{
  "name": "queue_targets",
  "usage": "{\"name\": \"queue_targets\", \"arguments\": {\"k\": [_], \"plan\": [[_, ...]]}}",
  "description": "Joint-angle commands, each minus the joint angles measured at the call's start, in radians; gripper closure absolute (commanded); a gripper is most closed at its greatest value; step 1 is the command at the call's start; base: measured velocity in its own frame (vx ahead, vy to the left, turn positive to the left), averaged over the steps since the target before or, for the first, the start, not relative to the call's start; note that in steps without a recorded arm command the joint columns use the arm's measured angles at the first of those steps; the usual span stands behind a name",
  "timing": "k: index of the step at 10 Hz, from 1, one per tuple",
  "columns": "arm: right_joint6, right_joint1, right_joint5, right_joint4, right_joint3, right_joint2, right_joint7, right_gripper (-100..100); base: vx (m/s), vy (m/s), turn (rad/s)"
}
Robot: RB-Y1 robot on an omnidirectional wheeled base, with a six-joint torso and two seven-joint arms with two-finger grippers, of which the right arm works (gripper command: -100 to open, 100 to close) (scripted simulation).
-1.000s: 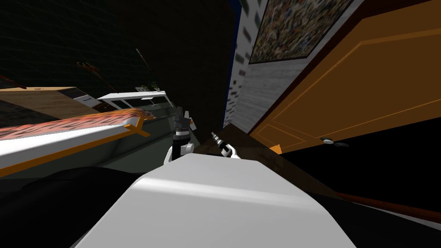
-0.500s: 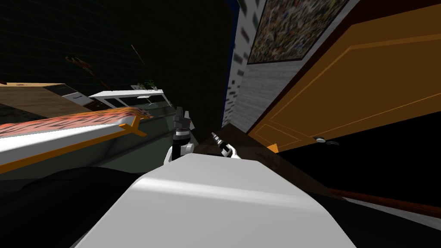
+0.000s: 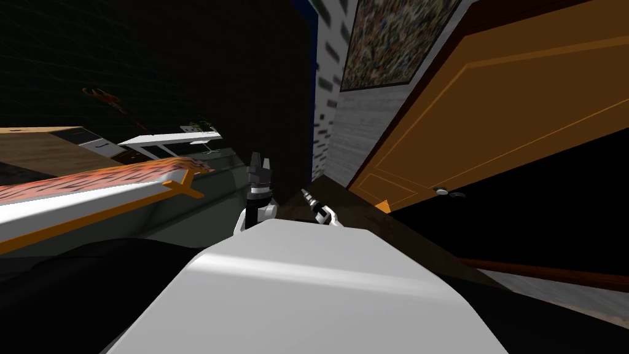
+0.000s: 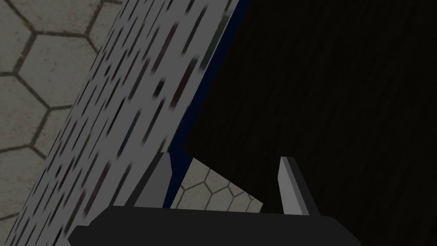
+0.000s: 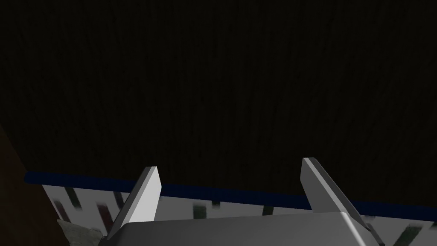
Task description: Pull the door open
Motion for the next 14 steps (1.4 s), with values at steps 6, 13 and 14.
{"name": "queue_targets", "arguments": {"k": [6, 13, 14], "plan": [[-0.002, 0.004, -0.007, -0.025, 0.009, 0.059, -0.004, -100, 0.034, 0.196, 0.007], [-0.003, 0.004, -0.008, -0.026, 0.009, 0.065, -0.004, -100, 0.0, 0.015, 0.045], [-0.003, 0.004, -0.008, -0.026, 0.009, 0.065, -0.004, -100, 0.006, 0.002, 0.007]]}}
